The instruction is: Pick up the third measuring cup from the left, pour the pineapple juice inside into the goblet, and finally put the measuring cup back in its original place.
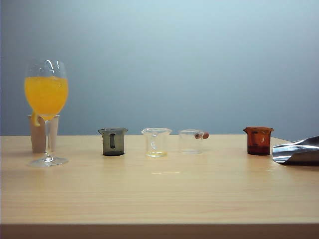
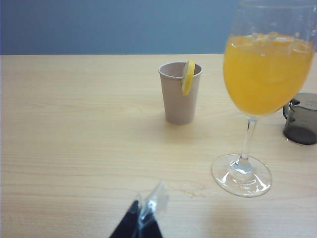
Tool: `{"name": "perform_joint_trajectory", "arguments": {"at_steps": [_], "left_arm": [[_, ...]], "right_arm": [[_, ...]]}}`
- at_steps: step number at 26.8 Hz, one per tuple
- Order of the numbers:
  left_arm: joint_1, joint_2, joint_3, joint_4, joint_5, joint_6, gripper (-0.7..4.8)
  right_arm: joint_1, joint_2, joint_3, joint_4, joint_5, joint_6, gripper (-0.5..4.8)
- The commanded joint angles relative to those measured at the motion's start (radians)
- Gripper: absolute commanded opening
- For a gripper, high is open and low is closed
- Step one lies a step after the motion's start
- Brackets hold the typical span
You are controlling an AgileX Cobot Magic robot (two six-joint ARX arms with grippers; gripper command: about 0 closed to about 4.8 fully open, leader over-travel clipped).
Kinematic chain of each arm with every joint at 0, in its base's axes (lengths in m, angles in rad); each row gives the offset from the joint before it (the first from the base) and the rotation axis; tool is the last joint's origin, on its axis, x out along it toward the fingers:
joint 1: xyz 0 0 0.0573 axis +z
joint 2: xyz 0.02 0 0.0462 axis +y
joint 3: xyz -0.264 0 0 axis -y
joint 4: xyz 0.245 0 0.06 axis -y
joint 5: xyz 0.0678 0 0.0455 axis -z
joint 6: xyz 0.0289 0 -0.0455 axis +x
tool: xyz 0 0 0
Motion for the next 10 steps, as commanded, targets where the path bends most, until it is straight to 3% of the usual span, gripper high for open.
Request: {"name": "perform_joint_trajectory", "arguments": {"at_steps": [1, 7, 10], "left_arm": [[0.000, 0.000, 0.002, 0.009, 0.005, 0.007, -0.03], [0.000, 0.000, 0.002, 0.006, 0.005, 0.007, -0.03], [0.000, 0.000, 0.002, 0.002, 0.005, 0.007, -0.03]], "right_arm": [[-0.001, -0.002, 0.005, 0.018, 0.001, -0.003, -0.08], [-0.028, -0.059, -0.068, 0.025, -0.006, -0.003, -0.08], [-0.074, -0.059, -0.069, -0.044, -0.006, -0.003, -0.08]]}}
